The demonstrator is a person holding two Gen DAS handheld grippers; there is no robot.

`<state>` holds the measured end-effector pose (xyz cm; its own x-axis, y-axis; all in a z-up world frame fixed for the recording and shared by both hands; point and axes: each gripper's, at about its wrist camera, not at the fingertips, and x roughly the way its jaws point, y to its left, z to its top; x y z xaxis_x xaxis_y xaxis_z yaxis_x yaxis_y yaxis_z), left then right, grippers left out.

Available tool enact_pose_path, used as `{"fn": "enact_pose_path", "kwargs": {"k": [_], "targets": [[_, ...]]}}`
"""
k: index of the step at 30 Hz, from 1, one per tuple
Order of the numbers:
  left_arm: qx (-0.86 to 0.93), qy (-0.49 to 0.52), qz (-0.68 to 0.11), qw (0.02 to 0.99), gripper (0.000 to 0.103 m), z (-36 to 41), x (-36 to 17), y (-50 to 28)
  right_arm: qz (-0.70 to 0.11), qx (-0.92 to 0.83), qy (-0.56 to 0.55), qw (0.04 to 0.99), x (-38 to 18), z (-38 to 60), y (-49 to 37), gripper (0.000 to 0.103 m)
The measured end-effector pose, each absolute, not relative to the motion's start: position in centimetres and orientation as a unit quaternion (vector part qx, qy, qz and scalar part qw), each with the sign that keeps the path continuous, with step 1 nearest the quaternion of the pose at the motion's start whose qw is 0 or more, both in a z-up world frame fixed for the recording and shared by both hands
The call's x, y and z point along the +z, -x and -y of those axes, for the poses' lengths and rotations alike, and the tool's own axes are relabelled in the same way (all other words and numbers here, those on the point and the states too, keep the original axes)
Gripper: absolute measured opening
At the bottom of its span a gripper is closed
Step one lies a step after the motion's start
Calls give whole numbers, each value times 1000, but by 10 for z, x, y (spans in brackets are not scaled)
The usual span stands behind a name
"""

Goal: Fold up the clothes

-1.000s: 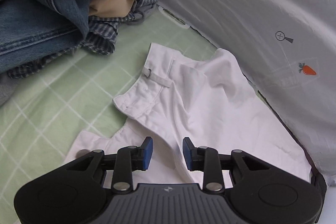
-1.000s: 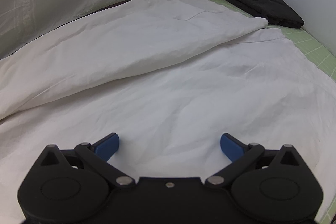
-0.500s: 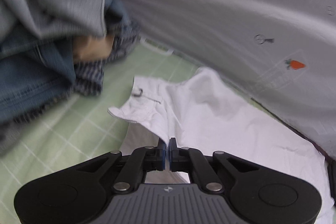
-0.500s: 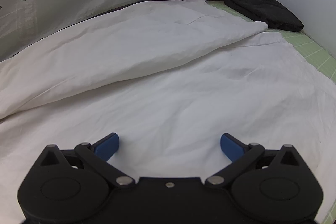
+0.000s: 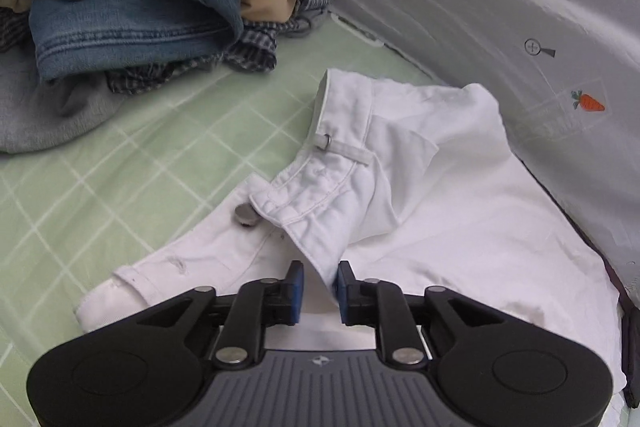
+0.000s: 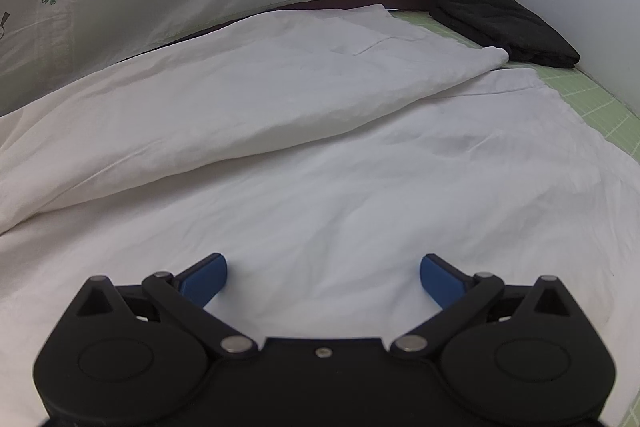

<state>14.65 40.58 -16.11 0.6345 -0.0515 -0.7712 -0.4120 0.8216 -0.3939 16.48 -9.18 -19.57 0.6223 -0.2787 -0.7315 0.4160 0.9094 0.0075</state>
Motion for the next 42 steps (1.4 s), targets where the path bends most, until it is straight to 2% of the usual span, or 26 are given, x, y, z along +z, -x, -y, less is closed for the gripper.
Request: {"fn": "enact_pose_path", "kwargs": {"k": [2, 9, 23, 32, 42], "targets": [[106, 273, -409, 864, 34, -404, -153, -143, -393, -189, -88, 896, -195, 93, -164, 103], [93, 257, -408, 871, 49, -371, -140, -123, -411, -184, -99, 888, -190, 102, -138, 103], [67, 247, -432, 865, 55, -266, -133, -77, -415, -225, -171, 865, -180, 220, -55, 103], [71, 253, -455, 851, 56, -188, -141, -49, -415, -248, -248, 839, -179, 329, -23, 103], [97, 273, -470, 833, 57, -139, -155, -25, -400, -219, -296, 839, -185, 391, -12, 103]]}}
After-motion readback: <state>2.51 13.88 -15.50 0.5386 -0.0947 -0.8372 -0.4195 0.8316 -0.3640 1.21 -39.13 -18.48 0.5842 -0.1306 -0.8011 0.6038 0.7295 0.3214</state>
